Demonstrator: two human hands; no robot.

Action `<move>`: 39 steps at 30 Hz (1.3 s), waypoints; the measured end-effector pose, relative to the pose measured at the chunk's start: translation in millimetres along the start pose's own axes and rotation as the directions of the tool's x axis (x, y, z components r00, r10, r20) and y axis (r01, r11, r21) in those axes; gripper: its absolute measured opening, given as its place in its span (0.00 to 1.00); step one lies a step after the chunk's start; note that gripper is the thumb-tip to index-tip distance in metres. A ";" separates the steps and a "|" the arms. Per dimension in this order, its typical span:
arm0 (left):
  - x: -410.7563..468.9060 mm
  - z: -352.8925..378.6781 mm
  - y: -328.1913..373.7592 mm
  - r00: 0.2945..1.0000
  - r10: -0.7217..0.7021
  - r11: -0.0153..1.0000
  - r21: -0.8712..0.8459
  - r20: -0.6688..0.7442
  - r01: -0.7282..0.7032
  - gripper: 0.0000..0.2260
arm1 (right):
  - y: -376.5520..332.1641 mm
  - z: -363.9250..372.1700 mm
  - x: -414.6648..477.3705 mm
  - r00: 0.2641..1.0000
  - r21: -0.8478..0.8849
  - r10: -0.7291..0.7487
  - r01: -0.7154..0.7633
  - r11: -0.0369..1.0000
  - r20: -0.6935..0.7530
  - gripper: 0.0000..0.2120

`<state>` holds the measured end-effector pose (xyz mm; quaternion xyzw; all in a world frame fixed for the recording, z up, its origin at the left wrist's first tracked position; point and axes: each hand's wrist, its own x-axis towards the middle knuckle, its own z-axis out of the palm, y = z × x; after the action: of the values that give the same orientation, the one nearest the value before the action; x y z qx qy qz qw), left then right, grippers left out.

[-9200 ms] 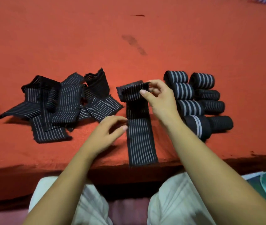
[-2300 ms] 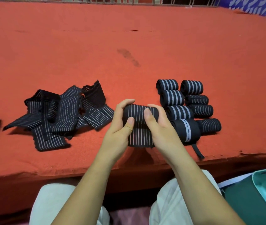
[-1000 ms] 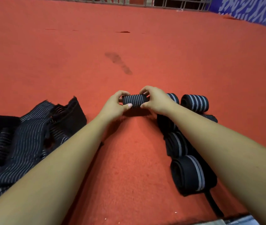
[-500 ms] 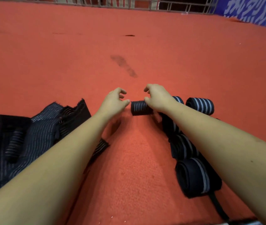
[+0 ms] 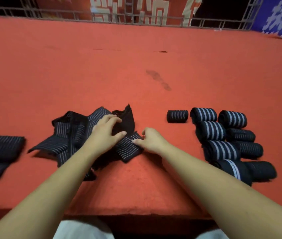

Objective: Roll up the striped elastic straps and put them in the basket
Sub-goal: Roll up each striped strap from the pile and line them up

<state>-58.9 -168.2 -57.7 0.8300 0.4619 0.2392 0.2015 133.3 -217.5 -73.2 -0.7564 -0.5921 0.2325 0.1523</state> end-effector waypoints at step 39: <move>-55.7 6.9 -39.4 0.993 -0.073 0.920 -0.378 0.094 0.104 0.03 | 28.6 -85.7 -105.5 0.990 0.961 0.124 0.032 0.275 -0.068 0.07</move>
<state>-106.8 -197.7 -96.8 0.7617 0.4354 0.2826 0.3877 182.4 -322.9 2.9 -0.5425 -0.2997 0.4967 0.6075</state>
